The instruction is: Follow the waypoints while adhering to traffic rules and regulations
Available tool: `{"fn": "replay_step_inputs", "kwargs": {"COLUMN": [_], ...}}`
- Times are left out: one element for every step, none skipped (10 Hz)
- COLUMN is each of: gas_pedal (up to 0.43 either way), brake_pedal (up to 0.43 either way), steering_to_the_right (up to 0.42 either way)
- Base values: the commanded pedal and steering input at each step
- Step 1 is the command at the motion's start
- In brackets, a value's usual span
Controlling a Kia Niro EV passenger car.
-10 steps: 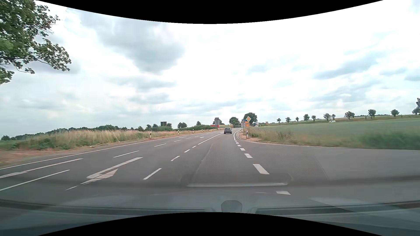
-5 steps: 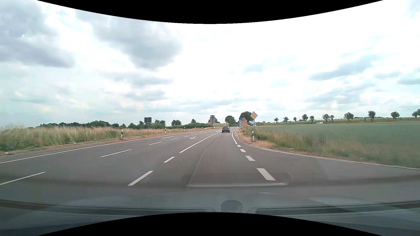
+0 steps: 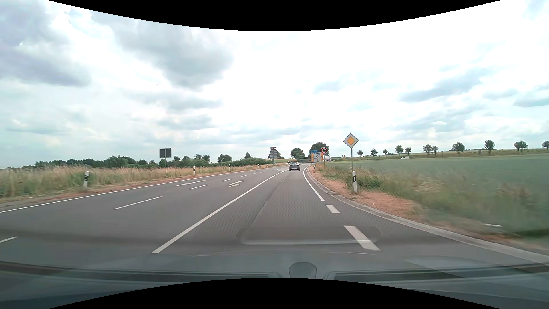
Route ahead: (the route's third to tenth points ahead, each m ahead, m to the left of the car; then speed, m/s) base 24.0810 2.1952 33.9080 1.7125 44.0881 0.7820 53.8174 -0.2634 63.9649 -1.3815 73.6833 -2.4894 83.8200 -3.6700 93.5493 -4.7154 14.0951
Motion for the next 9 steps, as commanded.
{"fn": "replay_step_inputs", "kwargs": {"gas_pedal": [0.189, 0.189, 0.189, 0.189, 0.177, 0.169, 0.157, 0.157, 0.157], "brake_pedal": [0.000, 0.000, 0.000, 0.000, 0.000, 0.000, 0.000, 0.000, 0.000], "steering_to_the_right": [0.005, 0.005, 0.005, 0.007, 0.008, 0.009, 0.009, 0.009, 0.009]}}
